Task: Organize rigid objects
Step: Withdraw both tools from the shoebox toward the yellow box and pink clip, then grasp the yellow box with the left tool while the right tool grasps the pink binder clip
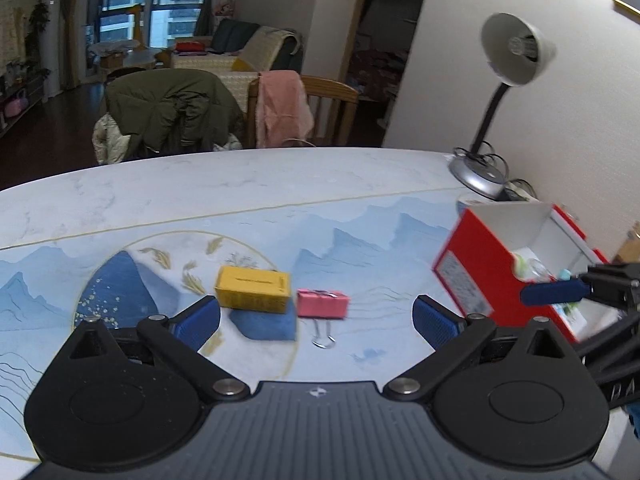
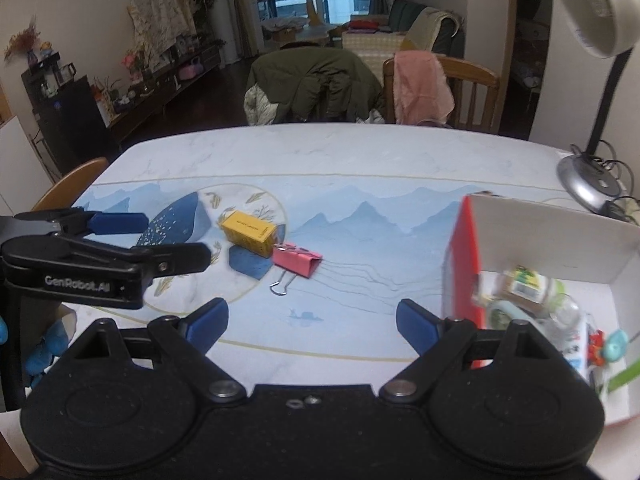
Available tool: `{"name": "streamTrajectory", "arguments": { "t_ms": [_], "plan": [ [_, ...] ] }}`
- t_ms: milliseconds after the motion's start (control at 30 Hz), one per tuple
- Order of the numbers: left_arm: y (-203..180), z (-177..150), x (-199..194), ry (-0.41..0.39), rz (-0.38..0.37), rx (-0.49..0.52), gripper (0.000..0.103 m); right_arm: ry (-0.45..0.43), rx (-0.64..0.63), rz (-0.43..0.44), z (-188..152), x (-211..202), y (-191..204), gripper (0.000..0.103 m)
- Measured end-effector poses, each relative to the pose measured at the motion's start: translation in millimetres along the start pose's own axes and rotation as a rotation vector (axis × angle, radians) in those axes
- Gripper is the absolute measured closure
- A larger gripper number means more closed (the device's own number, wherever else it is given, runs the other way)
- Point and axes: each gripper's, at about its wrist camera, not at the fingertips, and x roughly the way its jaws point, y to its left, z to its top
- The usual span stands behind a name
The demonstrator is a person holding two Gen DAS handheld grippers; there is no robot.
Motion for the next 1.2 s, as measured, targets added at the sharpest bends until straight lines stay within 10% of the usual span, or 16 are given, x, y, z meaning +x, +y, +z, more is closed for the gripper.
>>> {"name": "streamTrajectory", "arguments": {
  "t_ms": [1200],
  "plan": [
    [56.2, 2.2, 151.1, 0.131, 0.094, 0.029, 0.003, 0.071, 0.072, -0.106, 19.0, 158.9, 15.2, 0.025]
  ]
}}
